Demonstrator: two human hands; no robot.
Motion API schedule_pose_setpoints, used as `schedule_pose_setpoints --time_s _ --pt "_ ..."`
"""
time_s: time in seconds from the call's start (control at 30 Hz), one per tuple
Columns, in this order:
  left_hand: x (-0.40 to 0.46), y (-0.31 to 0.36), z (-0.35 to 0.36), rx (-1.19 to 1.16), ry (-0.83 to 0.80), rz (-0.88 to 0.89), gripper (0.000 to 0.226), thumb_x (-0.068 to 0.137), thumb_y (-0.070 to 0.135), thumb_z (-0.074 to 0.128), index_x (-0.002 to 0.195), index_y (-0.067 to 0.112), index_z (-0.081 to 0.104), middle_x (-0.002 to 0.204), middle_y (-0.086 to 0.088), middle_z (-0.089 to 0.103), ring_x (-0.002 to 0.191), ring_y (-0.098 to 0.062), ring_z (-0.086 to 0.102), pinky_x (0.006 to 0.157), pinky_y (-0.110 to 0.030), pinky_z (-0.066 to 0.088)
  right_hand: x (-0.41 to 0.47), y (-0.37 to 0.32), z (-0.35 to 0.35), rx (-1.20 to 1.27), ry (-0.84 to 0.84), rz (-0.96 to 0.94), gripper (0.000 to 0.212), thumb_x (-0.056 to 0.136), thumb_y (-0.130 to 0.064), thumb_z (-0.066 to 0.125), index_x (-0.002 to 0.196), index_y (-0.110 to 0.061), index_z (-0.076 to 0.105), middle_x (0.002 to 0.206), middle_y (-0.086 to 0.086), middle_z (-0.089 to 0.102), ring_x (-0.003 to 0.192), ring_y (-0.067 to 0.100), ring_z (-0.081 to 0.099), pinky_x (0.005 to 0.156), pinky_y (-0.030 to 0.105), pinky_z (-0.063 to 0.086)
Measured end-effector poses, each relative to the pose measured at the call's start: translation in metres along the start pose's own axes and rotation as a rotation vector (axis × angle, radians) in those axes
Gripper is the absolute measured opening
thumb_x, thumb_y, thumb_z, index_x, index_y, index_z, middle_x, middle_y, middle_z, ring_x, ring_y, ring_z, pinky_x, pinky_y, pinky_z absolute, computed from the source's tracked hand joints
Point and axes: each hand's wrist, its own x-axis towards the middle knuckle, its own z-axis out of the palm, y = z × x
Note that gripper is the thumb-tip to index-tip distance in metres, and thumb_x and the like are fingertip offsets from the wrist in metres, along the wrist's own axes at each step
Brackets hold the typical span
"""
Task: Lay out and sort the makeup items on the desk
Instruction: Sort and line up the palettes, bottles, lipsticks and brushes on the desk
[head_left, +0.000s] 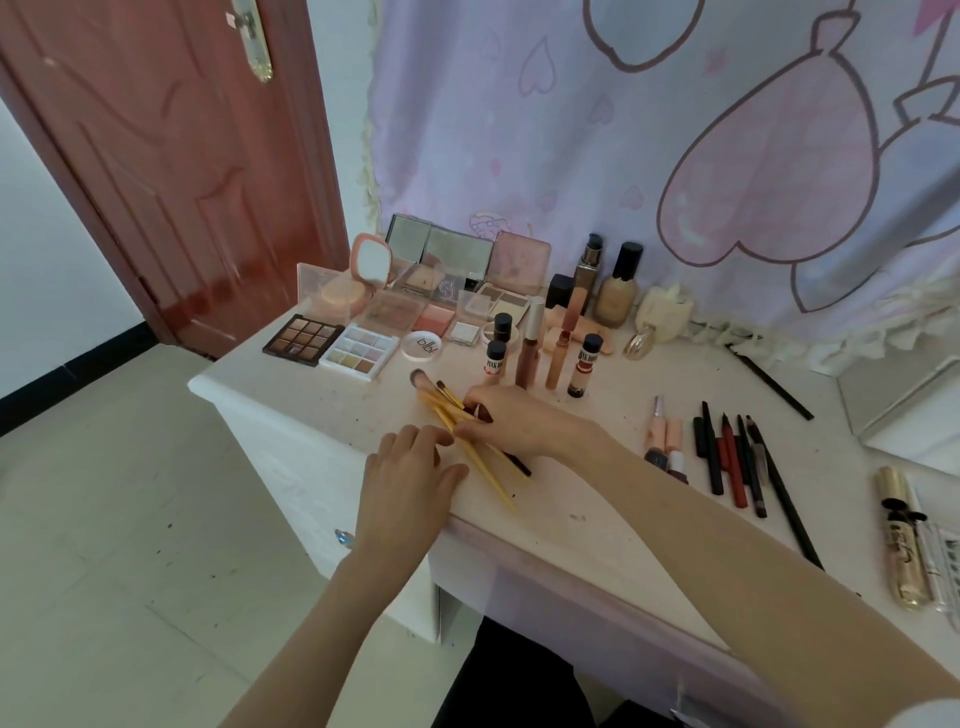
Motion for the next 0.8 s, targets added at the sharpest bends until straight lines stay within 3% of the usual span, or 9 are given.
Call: schedule_pose_setpoints --time_s 0.07,0.2,0.27,0.37,0.47,0.53,0.7,0.8 --pt "0.003 -0.003 0.005 0.014 0.042 0.054 0.025 0.085 0.024 0.064 0.108 0.014 0.062 0.102 -0.004 0.058 0.096 -0.024 0.050 0.082 -0.034 0.040 -0.001 0.003 0.002 0.041 0.042 -0.006 0.035 0.093 -0.038 0.051 0.117 -0.013 0.054 0.102 0.005 0.056 0.090 0.018 0.054 0.076 0.030 0.045" --pt "0.006 -0.011 0.013 0.072 0.129 0.182 0.015 0.076 0.017 0.073 0.088 0.011 0.067 0.088 -0.008 0.060 0.079 -0.029 0.056 0.067 -0.037 0.046 -0.005 0.008 0.006 0.124 0.117 -0.014 0.034 0.094 -0.030 0.051 0.124 -0.013 0.055 0.113 0.006 0.060 0.092 0.012 0.051 0.077 0.023 0.041" --pt "0.007 -0.014 0.015 0.065 0.159 0.222 0.012 0.077 0.023 0.066 0.083 0.012 0.068 0.084 -0.007 0.060 0.075 -0.028 0.057 0.064 -0.035 0.046 -0.008 0.010 0.007 0.173 0.156 -0.017 0.032 0.095 -0.024 0.050 0.124 -0.012 0.058 0.113 0.006 0.062 0.091 0.010 0.051 0.077 0.021 0.039" --pt "0.007 -0.016 0.016 0.031 0.170 0.270 0.028 0.081 0.033 0.051 0.083 0.011 0.069 0.086 -0.007 0.061 0.077 -0.027 0.058 0.066 -0.036 0.047 -0.009 0.010 0.008 0.232 0.192 -0.023 0.027 0.095 -0.019 0.050 0.116 -0.012 0.065 0.106 0.007 0.066 0.089 0.014 0.055 0.070 0.019 0.040" --pt "0.006 -0.015 0.019 0.035 0.180 0.283 0.023 0.078 0.030 0.059 0.087 0.011 0.068 0.095 -0.010 0.062 0.085 -0.028 0.058 0.072 -0.037 0.047 -0.007 0.007 0.008 0.223 0.212 -0.021 0.025 0.095 -0.018 0.050 0.112 -0.011 0.068 0.102 0.009 0.067 0.088 0.018 0.058 0.070 0.020 0.041" --pt "0.008 -0.014 0.020 0.033 0.165 0.322 0.027 0.081 0.034 0.054 0.088 0.012 0.068 0.098 -0.008 0.062 0.091 -0.023 0.055 0.075 -0.036 0.047 -0.008 0.007 0.008 0.206 0.240 -0.018 0.025 0.095 -0.017 0.050 0.112 -0.010 0.068 0.104 0.009 0.067 0.086 0.015 0.056 0.066 0.015 0.039" --pt "0.012 -0.010 0.023 0.047 0.178 0.400 0.032 0.085 0.035 0.044 0.084 0.015 0.069 0.093 -0.003 0.065 0.088 -0.020 0.058 0.080 -0.031 0.042 -0.016 0.013 0.009 0.223 0.316 0.015 0.029 0.095 -0.013 0.049 0.120 -0.008 0.063 0.121 0.007 0.063 0.109 0.017 0.056 0.089 0.019 0.039" --pt "0.015 -0.010 0.026 0.076 0.207 0.448 0.028 0.086 0.034 0.045 0.085 0.019 0.069 0.089 -0.001 0.063 0.088 -0.016 0.051 0.083 -0.027 0.032 -0.021 0.018 0.010 0.241 0.329 0.015 0.033 0.092 -0.004 0.047 0.122 -0.007 0.061 0.125 0.007 0.060 0.115 0.017 0.054 0.094 0.019 0.038"
